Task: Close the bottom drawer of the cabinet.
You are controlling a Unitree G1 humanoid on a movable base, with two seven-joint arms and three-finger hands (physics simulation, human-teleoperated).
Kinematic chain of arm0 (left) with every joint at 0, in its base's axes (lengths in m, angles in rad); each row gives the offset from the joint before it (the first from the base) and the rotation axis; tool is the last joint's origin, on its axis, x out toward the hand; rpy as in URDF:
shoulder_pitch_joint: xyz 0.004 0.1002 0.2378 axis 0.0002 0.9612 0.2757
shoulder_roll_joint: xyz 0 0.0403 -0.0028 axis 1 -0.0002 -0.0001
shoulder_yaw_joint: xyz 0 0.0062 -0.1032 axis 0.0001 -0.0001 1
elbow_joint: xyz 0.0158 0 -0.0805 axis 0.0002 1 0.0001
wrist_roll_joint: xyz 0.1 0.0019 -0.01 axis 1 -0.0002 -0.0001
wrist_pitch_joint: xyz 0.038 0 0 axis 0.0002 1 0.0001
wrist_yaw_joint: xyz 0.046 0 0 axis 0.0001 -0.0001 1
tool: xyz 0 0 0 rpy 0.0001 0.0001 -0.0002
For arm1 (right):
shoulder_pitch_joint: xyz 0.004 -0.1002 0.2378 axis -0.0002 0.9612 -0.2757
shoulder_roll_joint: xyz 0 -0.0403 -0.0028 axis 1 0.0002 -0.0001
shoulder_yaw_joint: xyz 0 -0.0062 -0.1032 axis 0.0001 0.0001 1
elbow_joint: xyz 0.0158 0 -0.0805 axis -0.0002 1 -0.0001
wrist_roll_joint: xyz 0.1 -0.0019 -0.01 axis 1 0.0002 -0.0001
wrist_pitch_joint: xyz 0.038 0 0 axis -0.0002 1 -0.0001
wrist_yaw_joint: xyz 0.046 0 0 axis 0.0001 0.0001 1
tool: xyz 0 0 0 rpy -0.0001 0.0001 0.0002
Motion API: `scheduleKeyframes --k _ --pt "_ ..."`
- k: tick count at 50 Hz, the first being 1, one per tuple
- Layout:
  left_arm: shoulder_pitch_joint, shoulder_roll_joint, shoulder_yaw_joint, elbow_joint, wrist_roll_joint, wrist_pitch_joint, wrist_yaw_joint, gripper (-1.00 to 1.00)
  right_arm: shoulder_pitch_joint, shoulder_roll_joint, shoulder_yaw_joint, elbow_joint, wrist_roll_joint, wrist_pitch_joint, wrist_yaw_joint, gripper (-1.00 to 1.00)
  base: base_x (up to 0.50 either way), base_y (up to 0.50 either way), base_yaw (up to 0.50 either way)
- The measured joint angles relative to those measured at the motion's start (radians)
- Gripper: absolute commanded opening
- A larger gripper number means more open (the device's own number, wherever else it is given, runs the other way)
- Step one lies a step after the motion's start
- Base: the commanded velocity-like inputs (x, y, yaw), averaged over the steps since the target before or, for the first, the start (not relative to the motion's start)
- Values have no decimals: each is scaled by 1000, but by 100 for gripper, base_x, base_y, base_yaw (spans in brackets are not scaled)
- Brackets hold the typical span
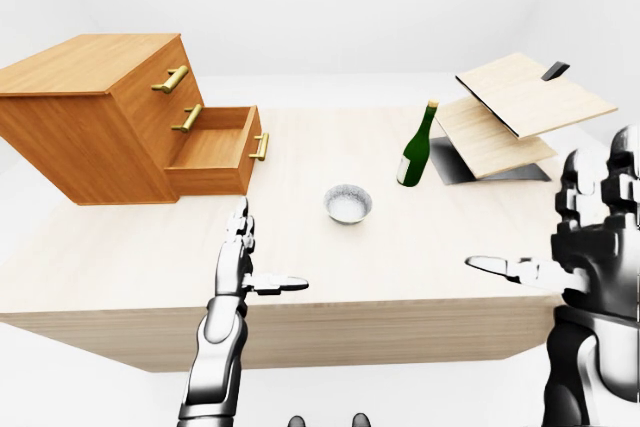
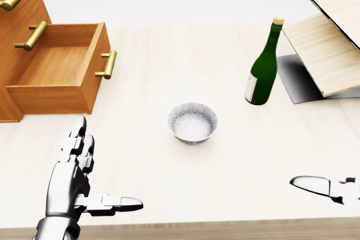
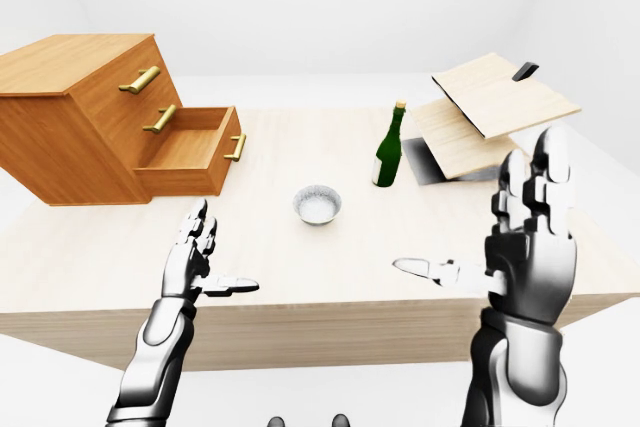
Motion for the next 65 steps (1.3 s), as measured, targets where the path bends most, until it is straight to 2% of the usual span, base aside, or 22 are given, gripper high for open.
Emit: scheduleKeyframes --k 4,11,18,33,43,53,65 --pt "6 -1 -2 -18 -2 11 -2 100 3 0 -78 -72 36 0 11 100 0 0 0" --pt "28 -4 -12 -79 -8 43 -11 100 8 0 -147 -137 65 0 22 100 0 0 0" --pt "55 -8 -32 -111 -1 46 -18 100 13 3 -187 -169 84 0 30 100 0 0 0" --pt "101 -12 -69 -158 18 36 -28 100 25 10 -200 -181 77 0 43 100 0 0 0" --pt "110 -13 -75 -164 19 36 -30 100 29 12 -189 -181 56 0 56 100 45 0 0" --pt "105 -13 -69 -177 -2 66 -37 100 27 13 -183 -185 47 0 65 100 50 0 0" --pt "90 -13 -64 -174 -8 74 -37 100 18 12 -181 -194 48 0 72 100 50 0 0"
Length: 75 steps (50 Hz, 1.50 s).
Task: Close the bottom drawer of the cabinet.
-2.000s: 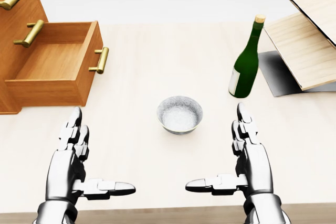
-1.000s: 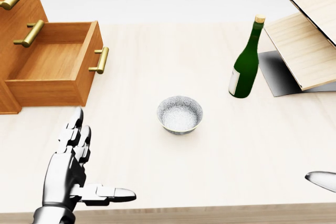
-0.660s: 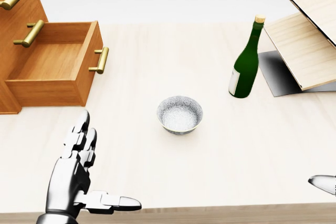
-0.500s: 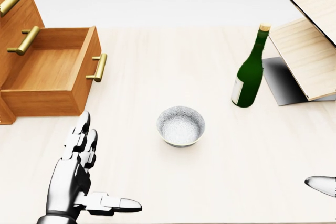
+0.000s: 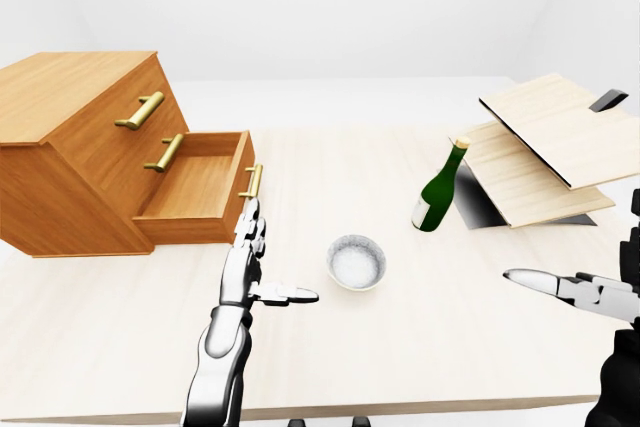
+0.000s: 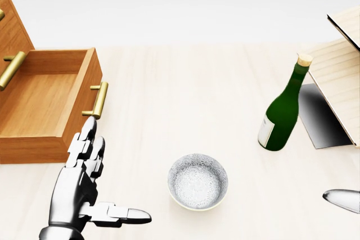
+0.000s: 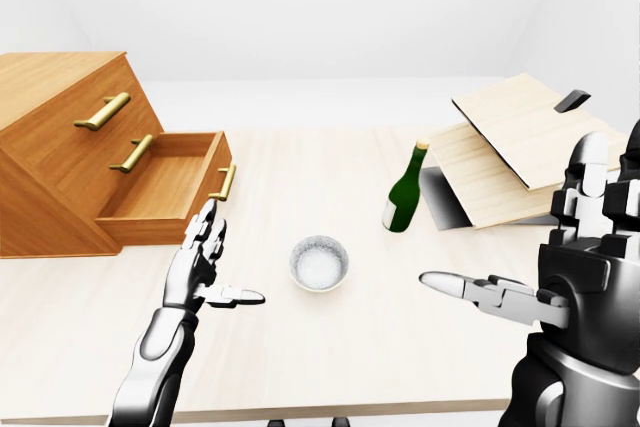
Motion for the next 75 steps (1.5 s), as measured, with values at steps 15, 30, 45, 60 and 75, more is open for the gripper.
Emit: scheduleKeyframes --k 15,30,45,60,75 --pt "-5 0 3 17 2 -3 2 100 5 2 -3 -11 13 0 -1 100 23 0 0" --pt "-209 2 27 275 44 -63 55 100 10 7 -10 -37 32 0 0 100 0 0 0" --pt "-710 59 100 1010 86 -159 138 100 10 9 2 -55 46 0 4 100 0 0 0" --pt "-937 90 152 1402 140 -159 139 100 1 2 17 -64 51 0 -1 100 0 0 0" --pt "-955 98 187 1503 143 -159 124 100 -6 -4 27 -69 51 0 -5 100 0 0 0"
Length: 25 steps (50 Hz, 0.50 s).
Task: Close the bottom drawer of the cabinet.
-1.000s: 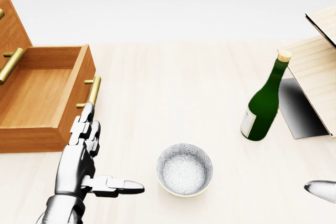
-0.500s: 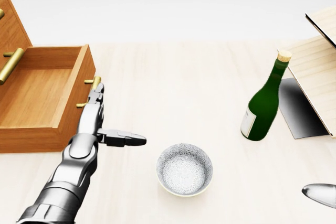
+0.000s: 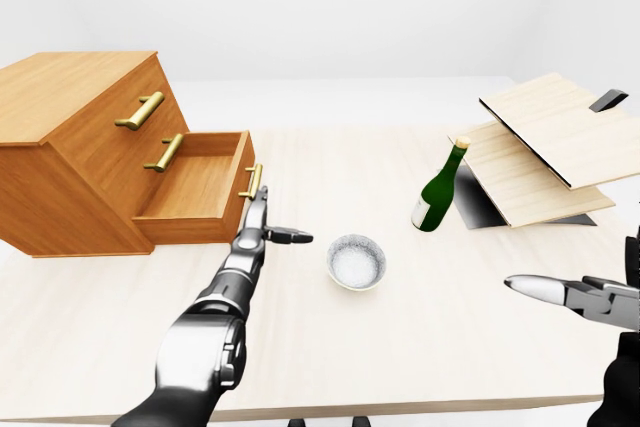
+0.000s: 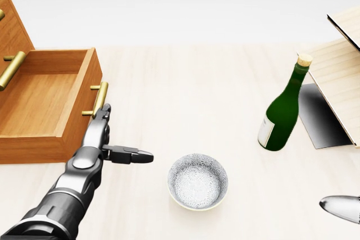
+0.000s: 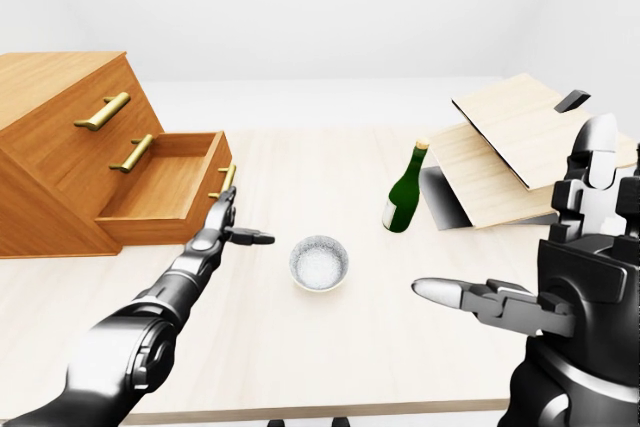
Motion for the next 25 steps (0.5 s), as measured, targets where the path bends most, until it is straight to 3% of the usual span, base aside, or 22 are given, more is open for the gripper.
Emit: scheduleKeyframes --k 6,12,25 --pt "5 8 15 18 -2 0 4 100 2 2 7 6 -6 0 2 100 0 0 0" --pt "0 31 56 25 -35 20 27 100 7 6 5 9 -2 0 6 100 0 0 0" --pt "-6 61 101 35 -59 38 66 100 8 6 -5 -5 9 0 5 100 0 0 0"
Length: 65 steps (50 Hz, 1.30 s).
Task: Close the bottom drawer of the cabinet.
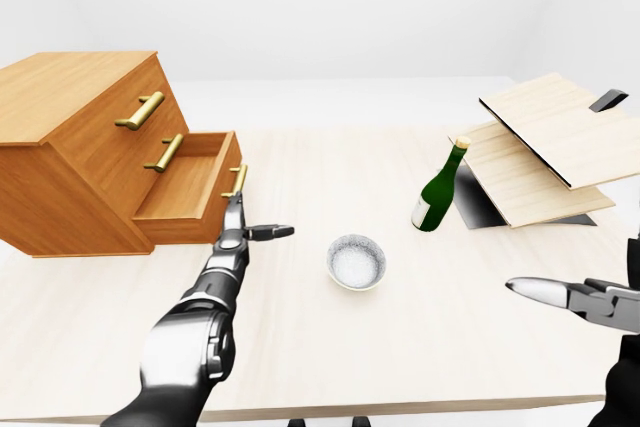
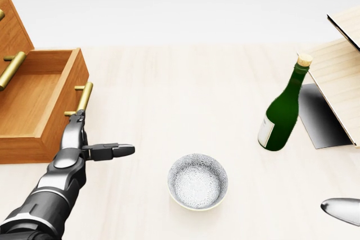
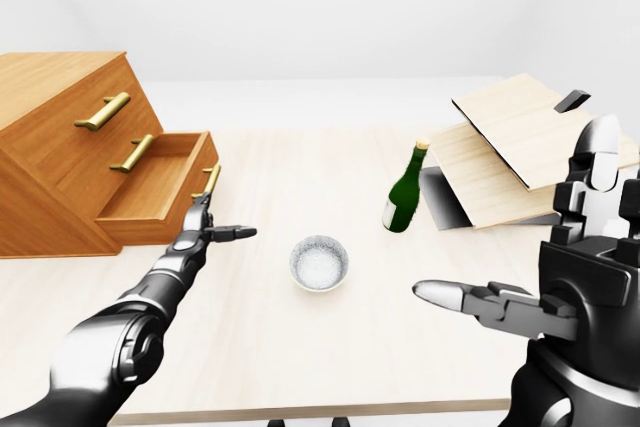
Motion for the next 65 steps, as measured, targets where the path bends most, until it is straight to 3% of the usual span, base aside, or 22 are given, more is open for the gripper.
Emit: scheduleKeyframes --k 28,43,53,65 --pt "-17 92 70 24 16 50 60 100 -2 0 6 -3 -8 0 0 100 0 0 0" --pt "7 146 104 17 28 97 94 100 -7 -3 12 -14 -15 0 -4 100 0 0 0" --pt "50 178 108 17 85 108 134 100 -14 -7 14 -21 -18 0 -7 100 0 0 0" --pt "76 248 133 29 156 123 173 100 -27 -15 31 -24 -34 0 -15 100 0 0 0"
